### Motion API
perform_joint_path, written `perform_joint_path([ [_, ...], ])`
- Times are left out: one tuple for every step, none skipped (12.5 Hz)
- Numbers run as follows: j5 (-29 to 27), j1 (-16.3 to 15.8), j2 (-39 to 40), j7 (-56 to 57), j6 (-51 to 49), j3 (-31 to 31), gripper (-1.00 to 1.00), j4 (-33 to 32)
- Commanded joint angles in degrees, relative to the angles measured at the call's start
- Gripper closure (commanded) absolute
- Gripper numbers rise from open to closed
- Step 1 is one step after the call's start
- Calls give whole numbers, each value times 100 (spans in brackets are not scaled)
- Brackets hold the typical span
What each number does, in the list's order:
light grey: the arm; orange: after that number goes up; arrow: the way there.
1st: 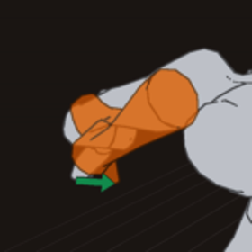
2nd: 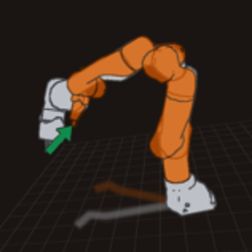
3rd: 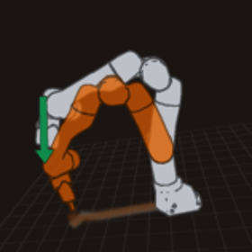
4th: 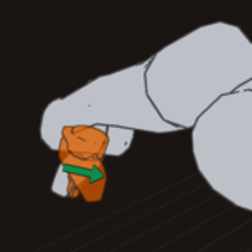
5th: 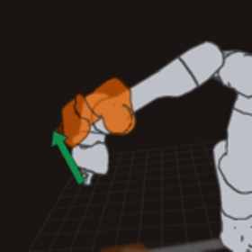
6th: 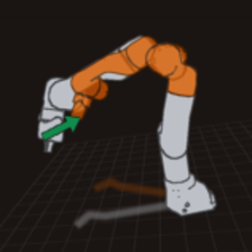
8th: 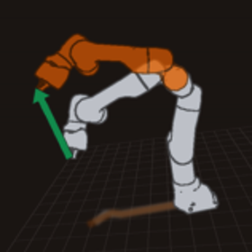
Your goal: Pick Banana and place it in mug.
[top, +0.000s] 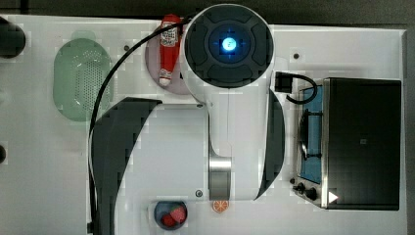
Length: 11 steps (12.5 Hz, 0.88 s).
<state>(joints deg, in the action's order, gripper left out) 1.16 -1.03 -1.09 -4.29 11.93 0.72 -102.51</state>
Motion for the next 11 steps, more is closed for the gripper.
perform_joint_path([
  [63,-68,-2231,64,-1019,338,-60,-1501],
  [63,-68,-2224,64,-1019,338,-82,-1510],
  [63,-68,-2208,64,-1015,340,-100,-1545],
  [63,-68,-2174,73,-978,340,-100,-1628],
  [63,-68,-2114,74,-844,338,-100,-1749],
  [63,-68,-2028,79,-595,337,-100,-1903],
  [63,-68,-1917,122,-271,338,-100,-2094],
  [63,-68,-1783,290,94,337,-100,-2300],
  [63,-68,-1622,570,489,337,-100,-2509],
  [63,-68,-1443,883,882,336,-100,-2717],
  [63,-68,-1249,1141,1275,336,-100,-2919],
])
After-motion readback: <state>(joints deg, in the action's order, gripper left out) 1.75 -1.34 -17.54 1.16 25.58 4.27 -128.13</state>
